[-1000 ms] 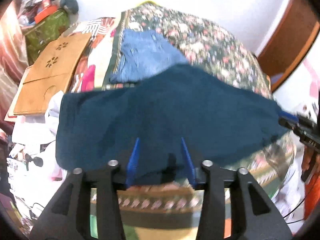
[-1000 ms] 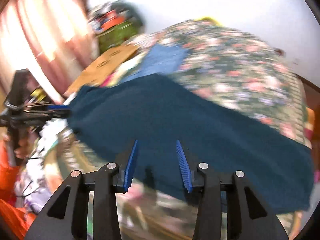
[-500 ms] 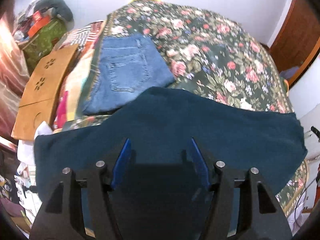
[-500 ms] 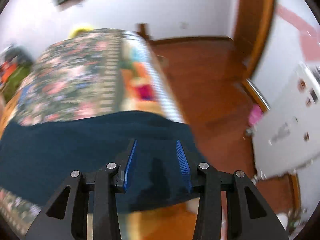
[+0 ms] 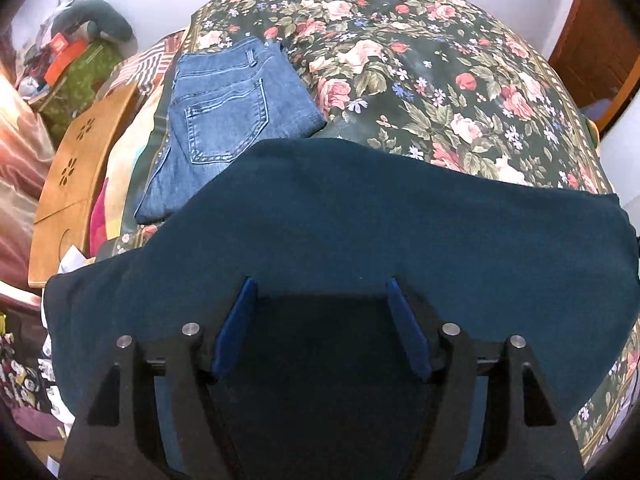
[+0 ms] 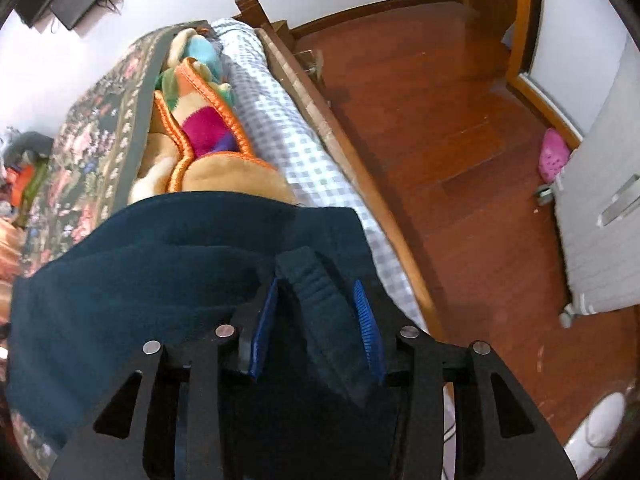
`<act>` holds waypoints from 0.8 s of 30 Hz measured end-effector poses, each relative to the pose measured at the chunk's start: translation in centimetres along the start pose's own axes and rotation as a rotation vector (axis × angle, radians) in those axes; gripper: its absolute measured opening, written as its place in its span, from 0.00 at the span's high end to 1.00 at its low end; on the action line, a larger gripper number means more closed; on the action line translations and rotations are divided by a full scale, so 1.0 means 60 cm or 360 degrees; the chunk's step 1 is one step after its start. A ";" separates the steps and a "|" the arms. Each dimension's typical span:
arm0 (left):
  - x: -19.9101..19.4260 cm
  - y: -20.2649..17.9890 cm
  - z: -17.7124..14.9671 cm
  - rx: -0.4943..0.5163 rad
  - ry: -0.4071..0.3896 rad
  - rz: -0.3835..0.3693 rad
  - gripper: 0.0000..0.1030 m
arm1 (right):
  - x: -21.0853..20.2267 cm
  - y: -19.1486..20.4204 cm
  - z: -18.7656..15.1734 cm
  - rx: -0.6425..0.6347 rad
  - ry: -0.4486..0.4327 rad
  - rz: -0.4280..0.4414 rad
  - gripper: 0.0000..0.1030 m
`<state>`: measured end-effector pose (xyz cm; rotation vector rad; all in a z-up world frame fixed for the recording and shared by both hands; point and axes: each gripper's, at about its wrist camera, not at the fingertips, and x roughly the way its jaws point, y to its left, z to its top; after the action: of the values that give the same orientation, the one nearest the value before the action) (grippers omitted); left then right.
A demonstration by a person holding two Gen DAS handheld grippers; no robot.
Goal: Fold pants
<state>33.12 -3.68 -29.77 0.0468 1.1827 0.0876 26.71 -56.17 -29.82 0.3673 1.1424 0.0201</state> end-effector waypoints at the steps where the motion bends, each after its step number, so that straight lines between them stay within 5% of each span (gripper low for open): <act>1: -0.001 -0.002 0.000 -0.0004 -0.0002 0.0012 0.34 | 0.000 -0.002 -0.001 0.0007 0.0006 0.0016 0.66; 9: -0.022 -0.018 -0.020 0.0037 -0.0034 0.0038 0.34 | 0.014 -0.017 -0.006 0.0030 -0.0001 0.0109 0.77; 13: -0.029 -0.024 -0.019 0.0041 -0.0036 0.0036 0.34 | 0.000 0.014 -0.010 -0.0101 -0.0071 -0.0034 0.86; 20: -0.067 -0.033 -0.003 0.0063 -0.0161 0.0060 0.34 | -0.097 0.038 0.002 -0.0201 -0.0478 -0.0202 0.89; 24: -0.078 -0.038 0.005 0.0081 -0.0226 0.0085 0.34 | -0.101 0.046 0.036 -0.0239 -0.0543 -0.0280 0.89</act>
<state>31.75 -6.36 -25.53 0.1275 1.0417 0.0999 26.54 -55.42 -22.87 0.1286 0.8257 -0.1073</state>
